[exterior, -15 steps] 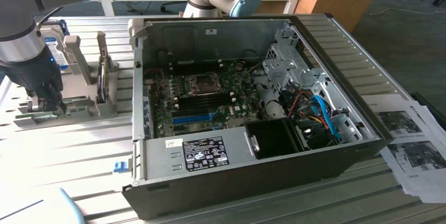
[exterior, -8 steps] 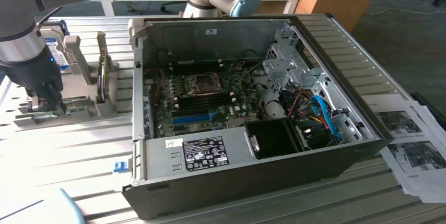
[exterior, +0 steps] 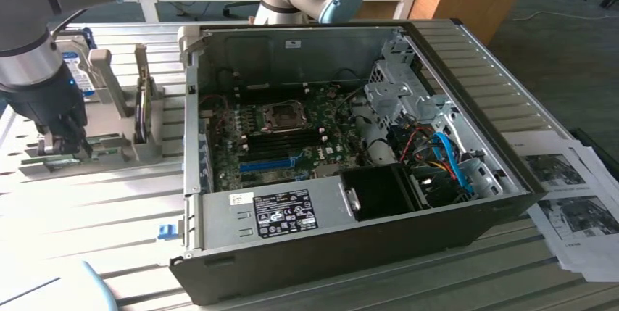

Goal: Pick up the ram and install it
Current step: 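Pick up the ram and move it above insertion slot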

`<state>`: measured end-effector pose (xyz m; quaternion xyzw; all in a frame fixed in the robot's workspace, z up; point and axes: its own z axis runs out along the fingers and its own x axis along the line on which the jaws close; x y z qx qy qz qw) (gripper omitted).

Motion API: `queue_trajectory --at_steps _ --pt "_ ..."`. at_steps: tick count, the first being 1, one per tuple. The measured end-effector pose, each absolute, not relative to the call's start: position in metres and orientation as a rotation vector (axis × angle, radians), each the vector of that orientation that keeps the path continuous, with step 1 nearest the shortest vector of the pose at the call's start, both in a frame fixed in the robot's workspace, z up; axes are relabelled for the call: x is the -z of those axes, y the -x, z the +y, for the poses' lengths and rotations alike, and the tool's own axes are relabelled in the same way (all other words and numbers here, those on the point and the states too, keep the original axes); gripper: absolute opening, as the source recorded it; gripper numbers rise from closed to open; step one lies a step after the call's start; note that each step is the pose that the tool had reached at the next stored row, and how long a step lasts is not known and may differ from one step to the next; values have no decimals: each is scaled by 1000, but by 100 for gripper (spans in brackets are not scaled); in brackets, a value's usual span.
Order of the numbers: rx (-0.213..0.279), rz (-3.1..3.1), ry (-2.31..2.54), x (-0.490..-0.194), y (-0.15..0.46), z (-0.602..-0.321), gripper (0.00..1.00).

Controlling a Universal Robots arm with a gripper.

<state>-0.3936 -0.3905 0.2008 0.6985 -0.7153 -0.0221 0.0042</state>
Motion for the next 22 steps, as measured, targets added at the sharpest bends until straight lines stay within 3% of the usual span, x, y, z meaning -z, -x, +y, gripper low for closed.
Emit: queue_trajectory --at_steps 22 --pt "69 -2241 -2189 -235 393 -390 11"
